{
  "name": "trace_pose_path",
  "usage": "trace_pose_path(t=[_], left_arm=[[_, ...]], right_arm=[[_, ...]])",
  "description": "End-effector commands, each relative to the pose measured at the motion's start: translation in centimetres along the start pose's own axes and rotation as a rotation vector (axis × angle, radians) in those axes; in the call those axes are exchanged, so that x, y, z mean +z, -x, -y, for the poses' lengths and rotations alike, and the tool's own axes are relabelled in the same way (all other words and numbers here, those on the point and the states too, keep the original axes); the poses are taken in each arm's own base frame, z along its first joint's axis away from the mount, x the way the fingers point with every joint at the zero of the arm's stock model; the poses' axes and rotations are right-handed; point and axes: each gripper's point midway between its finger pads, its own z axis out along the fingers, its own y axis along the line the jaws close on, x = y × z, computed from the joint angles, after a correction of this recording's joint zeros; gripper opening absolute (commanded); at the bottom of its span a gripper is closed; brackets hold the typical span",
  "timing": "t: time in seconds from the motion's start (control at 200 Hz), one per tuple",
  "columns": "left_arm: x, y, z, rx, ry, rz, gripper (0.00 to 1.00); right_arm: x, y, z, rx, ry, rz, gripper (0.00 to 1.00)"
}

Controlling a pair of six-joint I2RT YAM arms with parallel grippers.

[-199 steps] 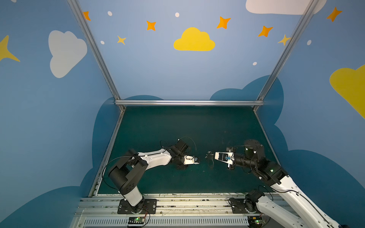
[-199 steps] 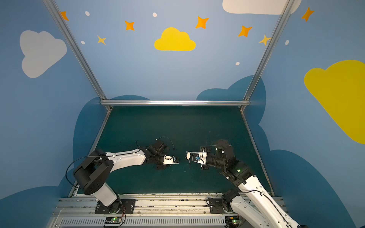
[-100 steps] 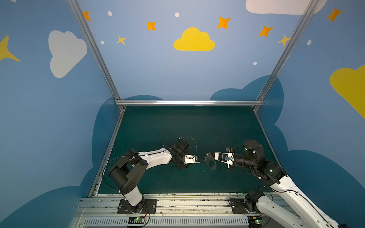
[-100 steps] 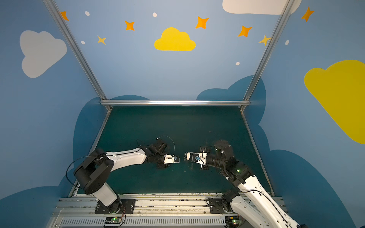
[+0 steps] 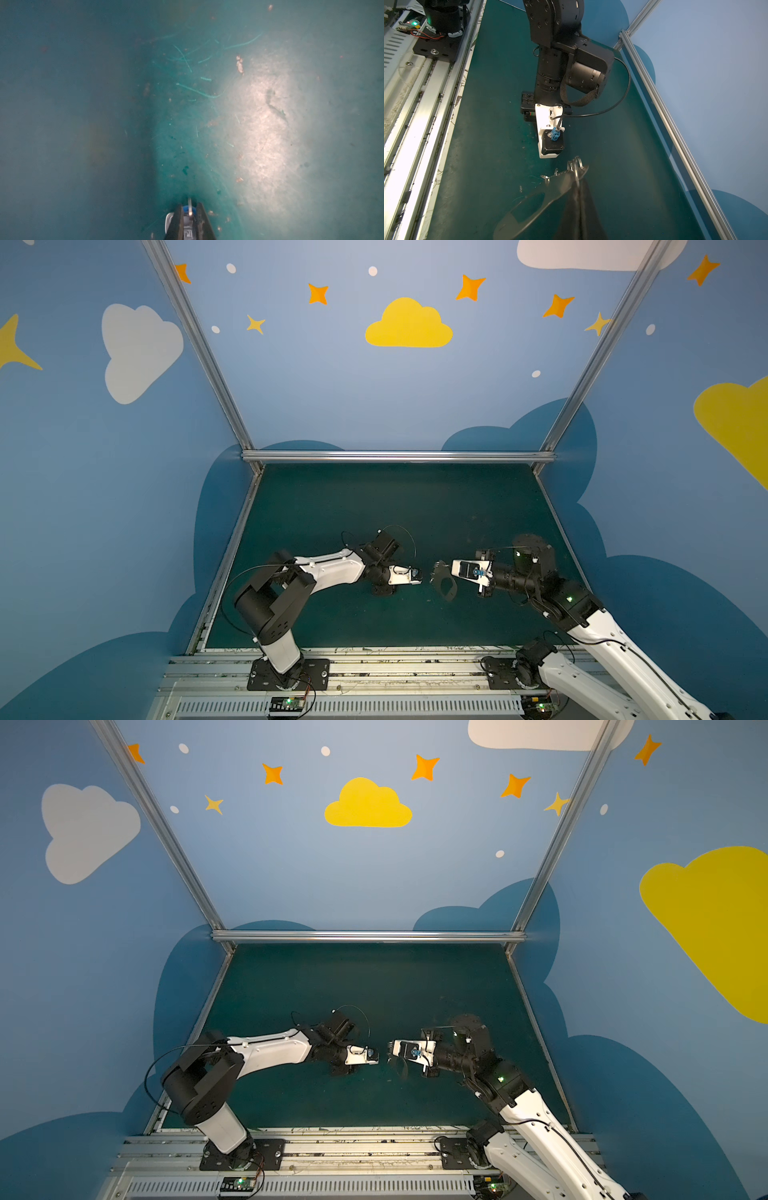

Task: Put the keys on the keyring
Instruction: 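Lift the key with the left gripper and carry it toward the held plate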

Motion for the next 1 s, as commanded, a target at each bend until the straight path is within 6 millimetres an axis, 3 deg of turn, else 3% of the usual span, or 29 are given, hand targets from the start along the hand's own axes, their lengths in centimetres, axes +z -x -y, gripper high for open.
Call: trace_pose_path(t=[0.0, 0.22, 0.431, 0.731, 0.996], left_arm=[[0.1, -0.5, 0.3, 0.002, -0.021, -0.031, 0.13], [-0.3, 0.2, -0.1, -0.016, -0.005, -0.005, 0.06], [-2.8, 2.5, -1.1, -0.067, 0.041, 0.096, 0.03], [-11.4, 7.3, -3.4, -0.172, 0.203, 0.371, 0.03], [-17.1, 11.0, -4.1, -0.106, 0.289, 0.539, 0.03]], right_arm=[[0.0, 0.3, 0.1, 0.004, -0.004, 0.025, 0.00], [0.0, 0.3, 0.0, 0.000, -0.006, 0.026, 0.00], [0.0, 0.1, 0.1, -0.001, -0.021, 0.032, 0.00], [-0.1, 1.3, 0.3, -0.032, -0.024, 0.092, 0.00], [0.0, 3.2, -0.4, -0.025, 0.079, 0.155, 0.00]])
